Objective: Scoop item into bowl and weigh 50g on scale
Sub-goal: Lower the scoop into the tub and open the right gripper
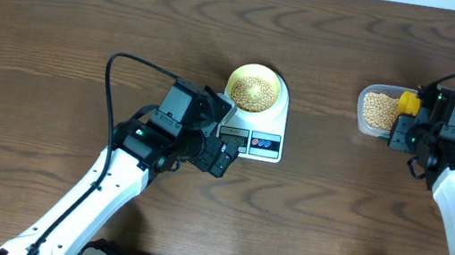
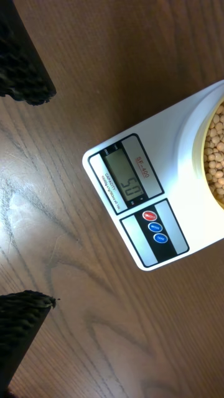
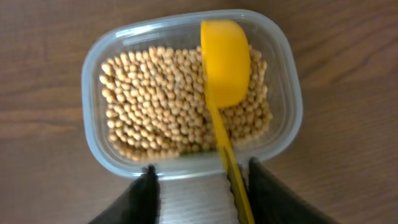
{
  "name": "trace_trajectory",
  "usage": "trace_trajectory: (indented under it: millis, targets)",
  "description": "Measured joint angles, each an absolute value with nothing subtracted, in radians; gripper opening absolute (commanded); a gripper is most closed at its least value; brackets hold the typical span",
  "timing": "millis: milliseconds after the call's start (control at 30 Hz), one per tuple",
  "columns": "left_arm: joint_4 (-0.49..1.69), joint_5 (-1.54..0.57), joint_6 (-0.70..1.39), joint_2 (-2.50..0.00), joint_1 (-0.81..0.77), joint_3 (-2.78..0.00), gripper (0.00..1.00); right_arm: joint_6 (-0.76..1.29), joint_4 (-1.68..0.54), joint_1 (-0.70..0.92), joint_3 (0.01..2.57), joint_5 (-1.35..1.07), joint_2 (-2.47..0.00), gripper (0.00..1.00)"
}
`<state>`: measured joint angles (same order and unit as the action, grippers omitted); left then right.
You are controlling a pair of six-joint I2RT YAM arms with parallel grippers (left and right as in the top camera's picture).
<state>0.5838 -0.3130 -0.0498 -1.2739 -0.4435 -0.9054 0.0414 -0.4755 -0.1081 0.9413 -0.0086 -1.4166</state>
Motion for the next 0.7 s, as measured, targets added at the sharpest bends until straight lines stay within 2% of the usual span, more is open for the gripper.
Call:
trace_trajectory:
  millis: [133,167,700]
  targets:
    - [0.584,-0.313,-0.050,-1.274,-0.443,-0.905,0.98,0.084,-0.467,-0.108,0.941,-0.001,-1.416,0.96]
    - [0.584,-0.313,-0.050,-1.274,-0.443,-0.905,0.98,0.099,-0.467,-0.108,0.941,0.006,-1.414,0.99]
    - [0.584,-0.313,-0.050,-1.274,-0.443,-0.905,0.98,0.219,-0.474,-0.108,0.941,0.195,-1.188,0.99]
